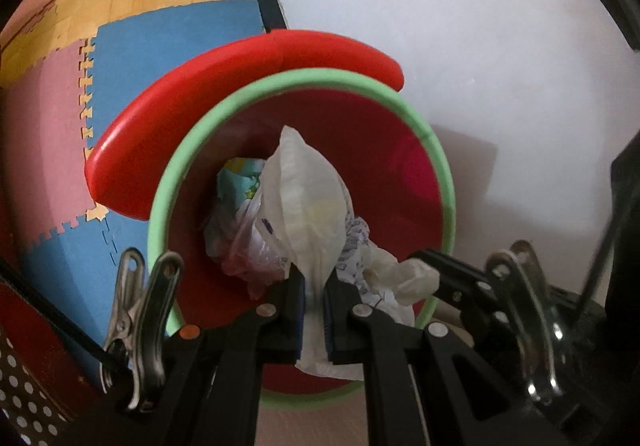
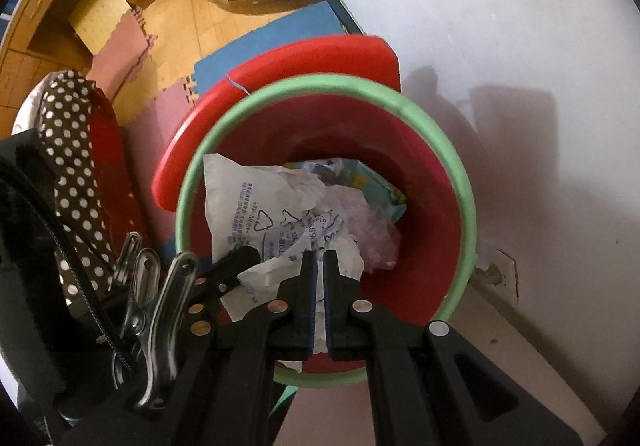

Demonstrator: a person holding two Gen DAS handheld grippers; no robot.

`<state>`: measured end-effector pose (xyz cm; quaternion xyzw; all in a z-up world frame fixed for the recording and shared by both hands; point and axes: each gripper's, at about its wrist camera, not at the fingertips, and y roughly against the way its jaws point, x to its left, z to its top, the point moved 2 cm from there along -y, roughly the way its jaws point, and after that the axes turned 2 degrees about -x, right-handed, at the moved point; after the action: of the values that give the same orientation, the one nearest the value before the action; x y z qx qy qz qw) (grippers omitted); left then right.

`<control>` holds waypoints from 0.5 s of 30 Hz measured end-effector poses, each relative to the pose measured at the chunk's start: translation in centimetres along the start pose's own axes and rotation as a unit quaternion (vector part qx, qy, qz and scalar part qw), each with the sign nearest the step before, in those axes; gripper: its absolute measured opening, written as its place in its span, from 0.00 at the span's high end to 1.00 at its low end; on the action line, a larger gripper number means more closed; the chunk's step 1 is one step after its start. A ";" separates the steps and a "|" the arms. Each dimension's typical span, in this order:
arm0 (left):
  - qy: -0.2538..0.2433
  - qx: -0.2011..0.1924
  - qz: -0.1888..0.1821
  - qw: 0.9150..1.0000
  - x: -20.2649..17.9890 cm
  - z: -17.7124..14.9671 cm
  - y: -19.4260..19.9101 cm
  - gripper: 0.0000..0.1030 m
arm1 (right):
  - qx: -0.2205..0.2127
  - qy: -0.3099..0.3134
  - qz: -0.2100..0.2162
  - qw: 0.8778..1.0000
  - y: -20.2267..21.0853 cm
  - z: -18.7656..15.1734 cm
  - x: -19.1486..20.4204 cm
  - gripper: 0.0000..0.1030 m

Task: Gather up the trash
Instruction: 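Lower the white bag into the red bucket with both grippers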

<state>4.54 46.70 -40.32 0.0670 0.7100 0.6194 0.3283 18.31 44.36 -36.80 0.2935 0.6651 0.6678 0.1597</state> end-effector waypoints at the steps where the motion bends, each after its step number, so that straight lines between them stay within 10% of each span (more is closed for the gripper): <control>1: -0.001 -0.001 0.002 1.000 0.0 0.0 -0.1 0.94 | 0.006 -0.004 0.000 1.000 -0.3 0.1 -0.2 0.95; 15: 0.005 -0.010 0.014 1.000 0.3 -0.2 -0.5 0.91 | 0.017 0.011 -0.015 1.000 -1.2 -0.1 0.0 0.95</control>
<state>4.32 46.54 -40.89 0.0706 0.7045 0.6311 0.3169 18.08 44.38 -38.00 0.2792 0.6823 0.6571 0.1572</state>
